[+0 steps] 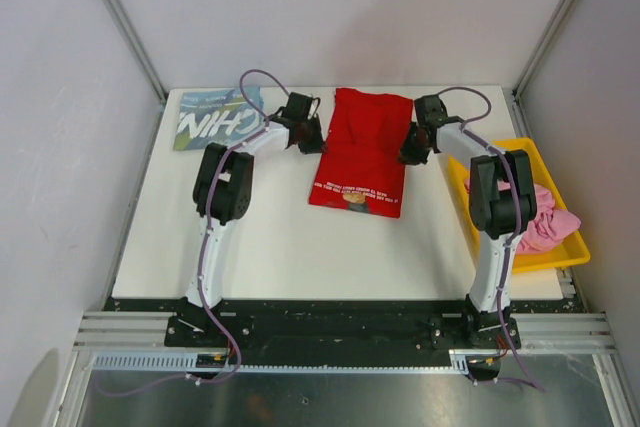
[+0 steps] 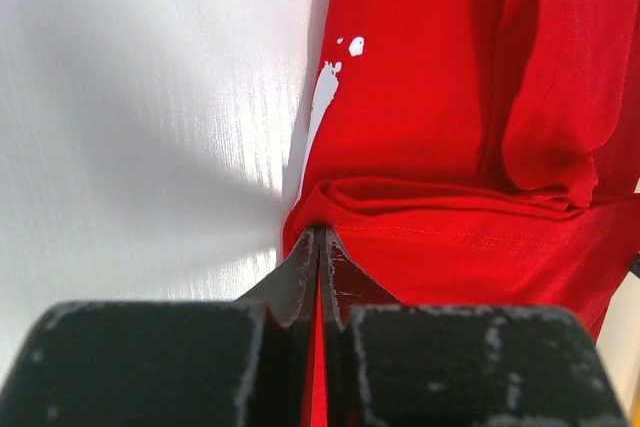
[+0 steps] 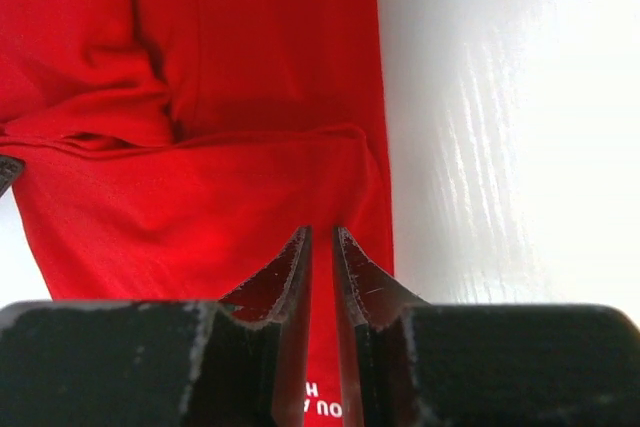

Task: Fold and stack the t-shirts
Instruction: Fold the folded rectangular tshirt in 1/3 of the way, then grab one side of the 2/3 rectangular tshirt with both arms

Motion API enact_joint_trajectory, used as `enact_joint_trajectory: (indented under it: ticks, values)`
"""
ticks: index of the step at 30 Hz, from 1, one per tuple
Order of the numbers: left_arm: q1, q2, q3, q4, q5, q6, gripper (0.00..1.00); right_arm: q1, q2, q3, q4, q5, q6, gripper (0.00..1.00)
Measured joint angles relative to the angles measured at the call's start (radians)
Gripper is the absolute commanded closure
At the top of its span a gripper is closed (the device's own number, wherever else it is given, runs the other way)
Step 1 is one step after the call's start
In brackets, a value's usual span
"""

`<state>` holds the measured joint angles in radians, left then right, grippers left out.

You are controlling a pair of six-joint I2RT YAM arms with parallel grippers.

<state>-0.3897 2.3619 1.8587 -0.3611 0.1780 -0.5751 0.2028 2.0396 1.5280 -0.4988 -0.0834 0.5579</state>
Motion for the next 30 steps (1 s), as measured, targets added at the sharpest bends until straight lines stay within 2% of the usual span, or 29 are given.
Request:
enact_joint_trajectory:
  ticks: [5, 10, 17, 22, 27, 30]
  values:
    - [0.001, -0.004, -0.006, 0.001, 0.0, 0.002, 0.95, 0.006, 0.051, 0.008, 0.017, -0.005, 0.01, 0.78]
    - [0.01, -0.009, -0.012, 0.0, 0.016, 0.01, 0.86, -0.002, 0.083, 0.038, 0.003, 0.013, 0.019, 0.72]
    - [0.039, -0.06, -0.03, -0.01, 0.049, 0.034, 0.72, -0.01, 0.085, 0.049, -0.009, 0.019, 0.031, 0.55]
    - [0.052, -0.191, -0.113, -0.013, 0.078, 0.034, 0.64, -0.015, 0.095, 0.107, -0.061, 0.029, 0.008, 0.41]
    - [0.048, -0.394, -0.328, 0.002, 0.113, 0.007, 0.66, -0.016, 0.107, 0.214, -0.117, 0.049, -0.014, 0.4]
    - [0.042, -0.468, -0.437, 0.01, 0.127, -0.006, 0.72, -0.01, 0.073, 0.192, -0.122, 0.06, -0.013, 0.51]
